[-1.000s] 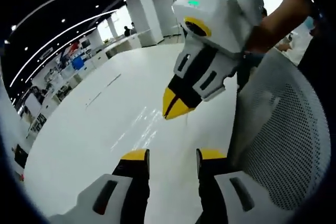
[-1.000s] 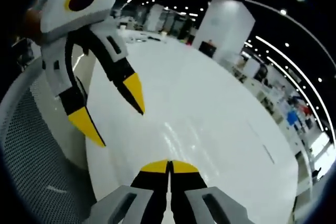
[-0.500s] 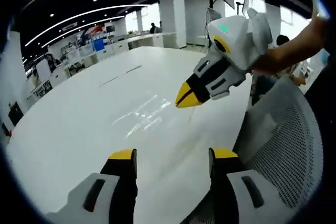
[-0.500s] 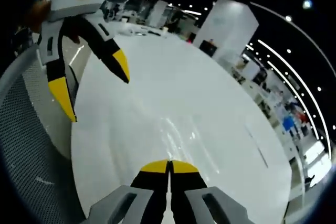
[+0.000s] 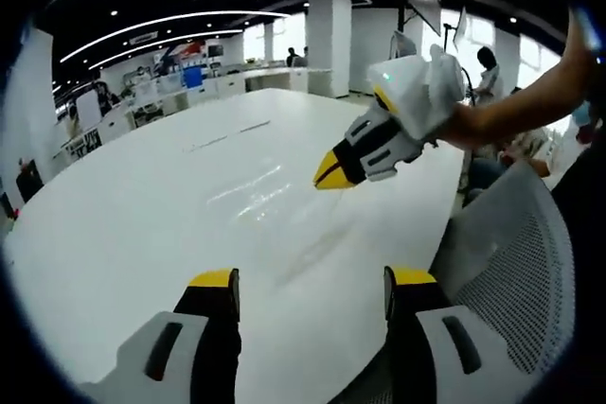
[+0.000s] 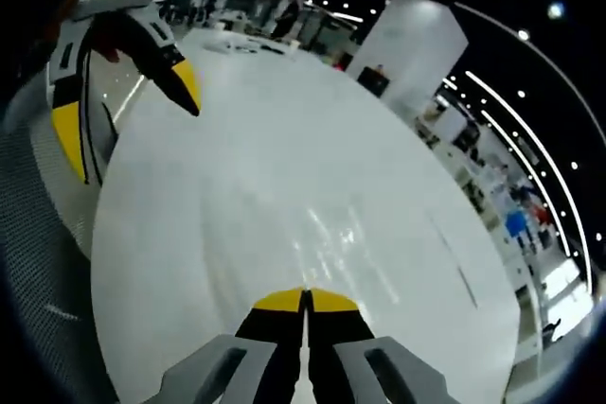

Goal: Open the resealable bag by pulling the two sides of the seal apart until the entire bag opening is separated and visibly accessible.

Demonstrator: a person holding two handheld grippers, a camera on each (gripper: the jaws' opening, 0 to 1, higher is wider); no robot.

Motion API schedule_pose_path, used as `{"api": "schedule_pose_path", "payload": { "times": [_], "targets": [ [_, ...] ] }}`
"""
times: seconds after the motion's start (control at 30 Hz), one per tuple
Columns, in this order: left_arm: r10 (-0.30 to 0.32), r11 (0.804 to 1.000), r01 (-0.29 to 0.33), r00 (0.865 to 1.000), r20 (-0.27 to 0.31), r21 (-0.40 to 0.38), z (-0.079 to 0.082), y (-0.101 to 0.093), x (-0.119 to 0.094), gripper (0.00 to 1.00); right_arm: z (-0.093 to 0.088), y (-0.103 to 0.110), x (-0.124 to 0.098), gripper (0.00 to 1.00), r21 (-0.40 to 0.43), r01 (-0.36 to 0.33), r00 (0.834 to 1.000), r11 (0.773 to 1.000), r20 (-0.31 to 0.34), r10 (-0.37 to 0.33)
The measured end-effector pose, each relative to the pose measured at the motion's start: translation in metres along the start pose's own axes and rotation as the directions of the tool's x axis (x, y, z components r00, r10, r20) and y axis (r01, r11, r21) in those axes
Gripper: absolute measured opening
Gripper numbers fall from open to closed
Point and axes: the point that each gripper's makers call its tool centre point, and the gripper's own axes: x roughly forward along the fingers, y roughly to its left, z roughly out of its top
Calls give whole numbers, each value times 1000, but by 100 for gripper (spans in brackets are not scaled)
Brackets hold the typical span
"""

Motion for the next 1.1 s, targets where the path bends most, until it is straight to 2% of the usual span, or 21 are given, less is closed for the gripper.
{"api": "schedule_pose_path", "payload": {
  "times": [0.07, 0.13, 0.43, 0.8, 0.9, 1.1],
  "targets": [
    [0, 1000, 0, 1000, -5, 2, 0, 2, 0, 59, -2, -3, 3, 0, 4, -1, 1000, 1000, -8, 1],
    [-1, 1000, 1, 1000, -7, -10, 0, 3, 1, 59, -5, -5, 5, 0, -28, 4, 1000, 1000, -24, -4],
    [13, 1000, -13, 1000, -3, -18, 3, 6, 2, 60, -9, -11, 12, 0, -7, -5, 1000, 1000, -31, 5],
    [28, 999, -28, 1000, -3, -35, 1, 12, 0, 60, -14, -9, 17, 0, 88, -21, 999, 996, -26, 23],
    [31, 999, -31, 1000, -7, -33, 0, 13, -2, 60, -15, -14, 15, 6, 104, 15, 999, 994, -30, -12],
    [28, 999, -28, 999, -18, -26, -2, 14, -1, 60, -17, -9, 12, 9, 154, 4, 1000, 988, -16, -1]
  ]
}}
